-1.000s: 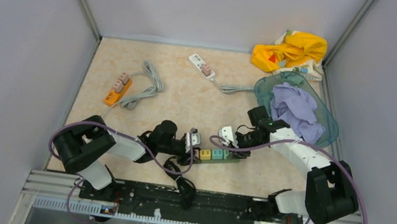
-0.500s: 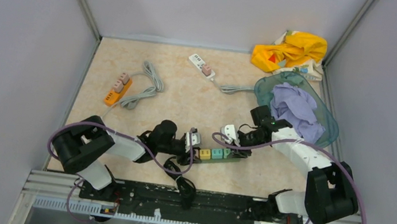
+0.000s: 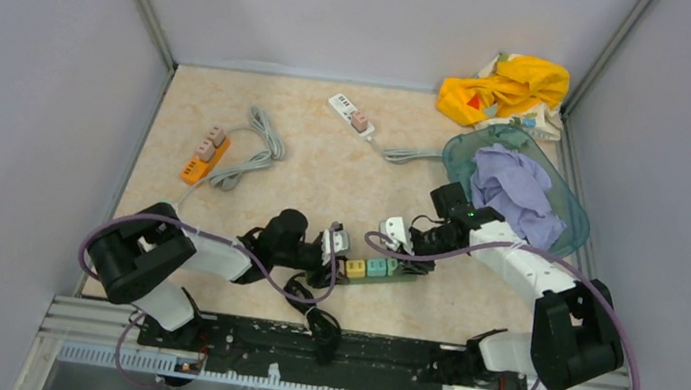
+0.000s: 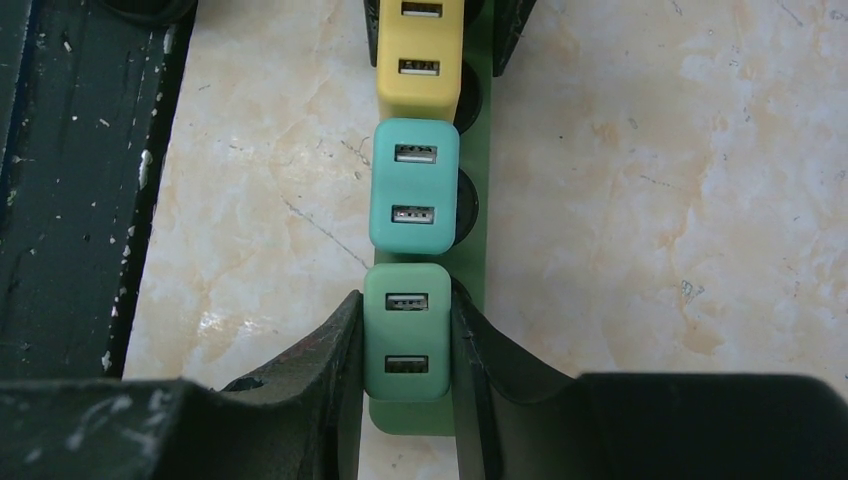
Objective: Pull the plug off the socket
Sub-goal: Remove the plug from the socket.
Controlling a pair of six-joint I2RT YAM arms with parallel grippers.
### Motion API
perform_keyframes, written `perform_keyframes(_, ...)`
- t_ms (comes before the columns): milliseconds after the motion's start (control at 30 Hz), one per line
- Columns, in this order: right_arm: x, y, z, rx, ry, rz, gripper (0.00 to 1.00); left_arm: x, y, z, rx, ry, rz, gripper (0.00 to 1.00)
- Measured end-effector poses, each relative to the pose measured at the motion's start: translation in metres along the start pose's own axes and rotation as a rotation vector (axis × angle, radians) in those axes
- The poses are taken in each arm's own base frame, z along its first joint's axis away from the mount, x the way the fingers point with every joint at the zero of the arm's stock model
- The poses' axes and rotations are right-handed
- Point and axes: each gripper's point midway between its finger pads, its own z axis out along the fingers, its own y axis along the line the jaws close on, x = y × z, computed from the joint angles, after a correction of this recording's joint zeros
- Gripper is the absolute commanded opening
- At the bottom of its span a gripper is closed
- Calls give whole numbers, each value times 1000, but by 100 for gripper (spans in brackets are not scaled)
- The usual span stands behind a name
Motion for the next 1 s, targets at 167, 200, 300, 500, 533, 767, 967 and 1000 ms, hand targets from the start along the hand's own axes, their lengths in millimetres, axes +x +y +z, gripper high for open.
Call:
perform_keyframes(167, 0, -1, 5, -4, 10, -1, 0, 0, -2, -2, -2, 6, -30, 64)
perform_keyframes(200, 0, 0, 7, -10, 14, 4, 0, 1, -2, -3, -2, 8, -42, 68)
perform_keyframes(300, -3, 4, 14, -36, 1, 13, 0, -4, -2, -2, -10, -7, -66, 77)
perform_keyframes(500, -6, 3, 16, -36, -7, 17, 0, -31, -4, -5, -20, -90, -40, 90)
perform_keyframes(533, -6, 3, 16, -37, -7, 17, 0, -37, -5, -7, -21, -111, -30, 92)
perform_keyframes(767, -8, 3, 16, -37, -13, 17, 0, -70, -9, -27, -54, -256, 25, 100)
perform_keyframes(967, -8, 3, 16, -37, -14, 17, 0, -77, -11, -32, -61, -312, 33, 99)
perform_keyframes(1000, -8, 3, 16, -37, -14, 17, 0, -77, -11, -32, -61, -314, 34, 98)
